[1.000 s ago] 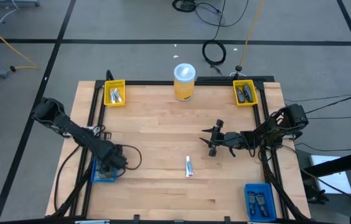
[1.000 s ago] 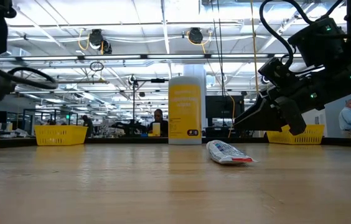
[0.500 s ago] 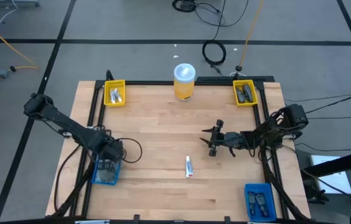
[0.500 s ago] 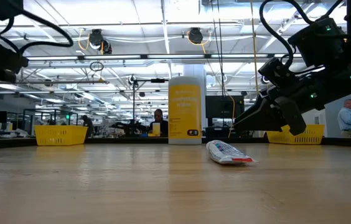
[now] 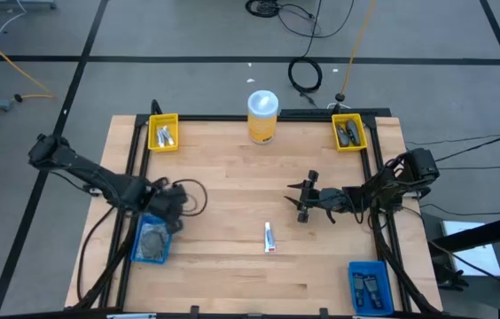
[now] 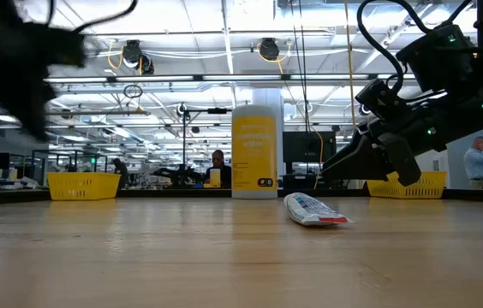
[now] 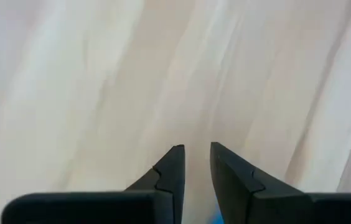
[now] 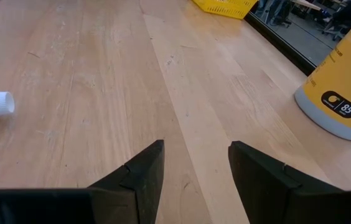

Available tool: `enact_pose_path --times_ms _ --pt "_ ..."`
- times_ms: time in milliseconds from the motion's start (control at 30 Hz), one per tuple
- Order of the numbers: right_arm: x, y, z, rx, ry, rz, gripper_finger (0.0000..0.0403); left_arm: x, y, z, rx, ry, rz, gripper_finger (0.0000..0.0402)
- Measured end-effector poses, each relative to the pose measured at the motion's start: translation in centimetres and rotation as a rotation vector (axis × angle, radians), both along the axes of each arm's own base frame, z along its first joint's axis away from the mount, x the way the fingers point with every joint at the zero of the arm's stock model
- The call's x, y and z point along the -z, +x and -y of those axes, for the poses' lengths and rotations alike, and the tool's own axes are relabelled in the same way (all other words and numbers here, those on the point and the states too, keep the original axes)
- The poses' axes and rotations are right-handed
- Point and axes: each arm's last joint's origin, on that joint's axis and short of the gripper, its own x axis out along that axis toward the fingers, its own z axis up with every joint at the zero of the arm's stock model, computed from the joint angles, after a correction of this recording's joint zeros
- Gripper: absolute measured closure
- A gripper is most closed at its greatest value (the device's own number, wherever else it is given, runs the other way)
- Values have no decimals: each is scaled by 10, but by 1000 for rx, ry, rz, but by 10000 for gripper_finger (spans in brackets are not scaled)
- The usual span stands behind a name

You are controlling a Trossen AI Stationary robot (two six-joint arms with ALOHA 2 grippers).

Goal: Pick & Place Travel size toiletries
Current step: Put the white toothpaste into the left yellow bin

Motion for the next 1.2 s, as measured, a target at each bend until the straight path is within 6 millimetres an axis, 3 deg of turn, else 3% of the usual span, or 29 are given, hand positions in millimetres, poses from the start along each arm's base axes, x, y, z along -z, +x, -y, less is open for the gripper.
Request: enact_pose_path --times_ms 167,267,433,533,733,967,1200 --pt "0 0 0 0 0 0 232 -14 53 5 298 210 432 325" --pt "0 0 0 0 0 1 232 -8 85 10 488 361 614 325" --pt "1 0 0 0 -1 -7 232 17 137 5 488 461 764 325" --pt "1 0 0 0 -1 -8 232 37 163 -4 562 426 760 325" --pt "1 0 0 0 -2 -8 232 71 203 -17 758 185 748 303" --pt "1 -1 0 0 -4 -14 232 90 238 -24 871 -30 734 196" --pt "1 0 0 0 -3 -14 232 110 250 -30 888 -30 633 91"
